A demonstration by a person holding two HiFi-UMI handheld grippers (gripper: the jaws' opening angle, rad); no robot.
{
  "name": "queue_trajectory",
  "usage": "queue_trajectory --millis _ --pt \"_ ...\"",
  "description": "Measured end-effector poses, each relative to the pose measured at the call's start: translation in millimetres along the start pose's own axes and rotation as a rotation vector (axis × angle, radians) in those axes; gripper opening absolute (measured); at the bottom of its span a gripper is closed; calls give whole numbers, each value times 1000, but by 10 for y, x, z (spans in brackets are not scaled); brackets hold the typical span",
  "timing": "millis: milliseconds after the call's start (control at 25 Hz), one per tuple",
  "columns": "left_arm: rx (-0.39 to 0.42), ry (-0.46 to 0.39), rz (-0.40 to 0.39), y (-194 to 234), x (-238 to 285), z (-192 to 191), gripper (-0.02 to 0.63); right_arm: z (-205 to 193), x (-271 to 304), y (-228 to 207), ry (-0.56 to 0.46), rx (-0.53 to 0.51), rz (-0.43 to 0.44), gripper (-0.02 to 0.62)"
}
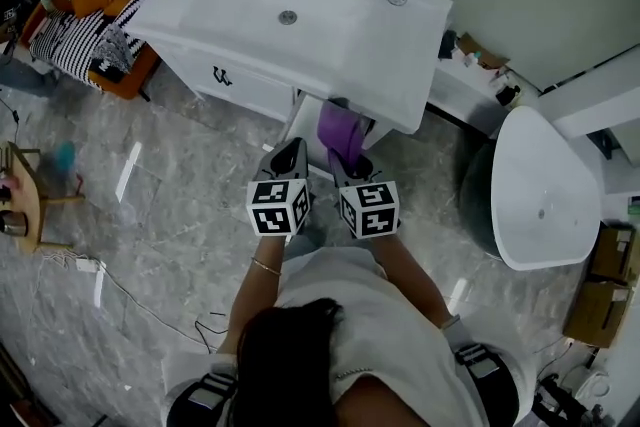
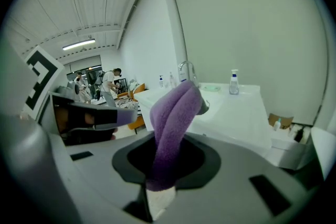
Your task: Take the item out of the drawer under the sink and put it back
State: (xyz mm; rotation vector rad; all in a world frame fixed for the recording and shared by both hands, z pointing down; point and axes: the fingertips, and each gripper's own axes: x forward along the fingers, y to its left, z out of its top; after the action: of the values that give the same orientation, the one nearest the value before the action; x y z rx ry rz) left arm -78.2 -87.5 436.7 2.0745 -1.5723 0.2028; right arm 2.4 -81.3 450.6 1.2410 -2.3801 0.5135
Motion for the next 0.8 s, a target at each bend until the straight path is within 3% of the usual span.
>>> queue_trajectory --millis 360,800 --pt "28 38 -76 177 373 110 4 91 332 -82 18 7 -39 87" --pt "13 62 -65 292 639 30 5 25 578 -170 61 5 0 86"
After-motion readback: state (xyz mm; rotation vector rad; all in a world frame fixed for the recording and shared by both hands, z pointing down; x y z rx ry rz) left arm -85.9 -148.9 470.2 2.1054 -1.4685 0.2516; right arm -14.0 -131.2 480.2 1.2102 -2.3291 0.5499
